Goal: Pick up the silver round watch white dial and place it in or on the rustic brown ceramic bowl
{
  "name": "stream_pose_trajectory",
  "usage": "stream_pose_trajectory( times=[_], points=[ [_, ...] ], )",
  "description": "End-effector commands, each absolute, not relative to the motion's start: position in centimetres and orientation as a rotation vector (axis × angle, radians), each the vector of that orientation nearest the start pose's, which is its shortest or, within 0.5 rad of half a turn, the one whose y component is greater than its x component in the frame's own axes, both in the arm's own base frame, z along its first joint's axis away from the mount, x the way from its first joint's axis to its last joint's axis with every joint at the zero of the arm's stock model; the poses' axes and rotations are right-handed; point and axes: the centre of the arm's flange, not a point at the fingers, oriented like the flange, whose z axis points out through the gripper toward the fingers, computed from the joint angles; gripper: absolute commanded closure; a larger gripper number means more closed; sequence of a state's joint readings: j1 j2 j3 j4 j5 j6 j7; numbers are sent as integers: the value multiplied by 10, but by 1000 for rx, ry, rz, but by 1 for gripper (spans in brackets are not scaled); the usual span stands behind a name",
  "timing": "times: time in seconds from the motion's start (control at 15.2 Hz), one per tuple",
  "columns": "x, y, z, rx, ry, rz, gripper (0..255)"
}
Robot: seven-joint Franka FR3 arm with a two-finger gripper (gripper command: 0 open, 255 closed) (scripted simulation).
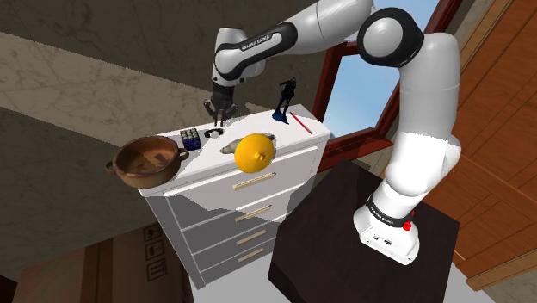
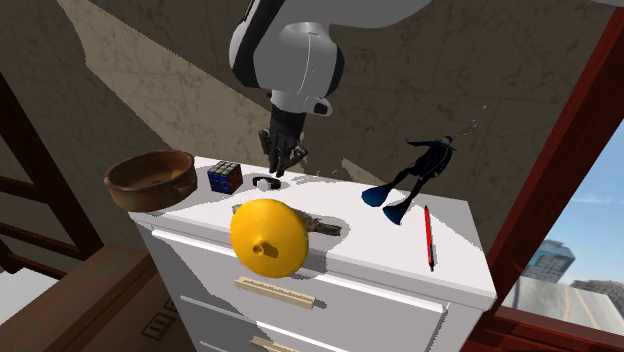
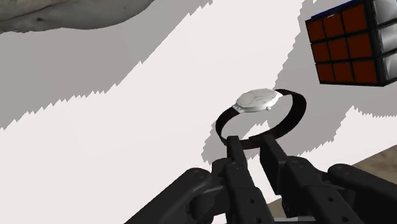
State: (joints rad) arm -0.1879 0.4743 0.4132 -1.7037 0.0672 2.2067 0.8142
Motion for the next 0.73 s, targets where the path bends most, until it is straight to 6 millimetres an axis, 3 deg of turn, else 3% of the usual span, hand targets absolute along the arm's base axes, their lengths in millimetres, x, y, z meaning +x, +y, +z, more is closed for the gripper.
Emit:
stream_pose_trajectory(
  times=[0.0, 0.13, 0.33, 0.4, 0.46, 0.59, 0.66],
  points=[
    [662, 118, 320, -2833, 622, 101, 255],
    [659, 107, 316, -2832, 622, 102, 255],
    [661, 116, 308, -2833, 624, 102, 255],
    [659, 122, 343, -2741, 944, 76, 255],
    [659, 122, 343, -2741, 944, 76, 0],
    [584, 166, 348, -2973, 659, -563, 0],
    [567, 173, 344, -3002, 589, -705, 0]
  ],
)
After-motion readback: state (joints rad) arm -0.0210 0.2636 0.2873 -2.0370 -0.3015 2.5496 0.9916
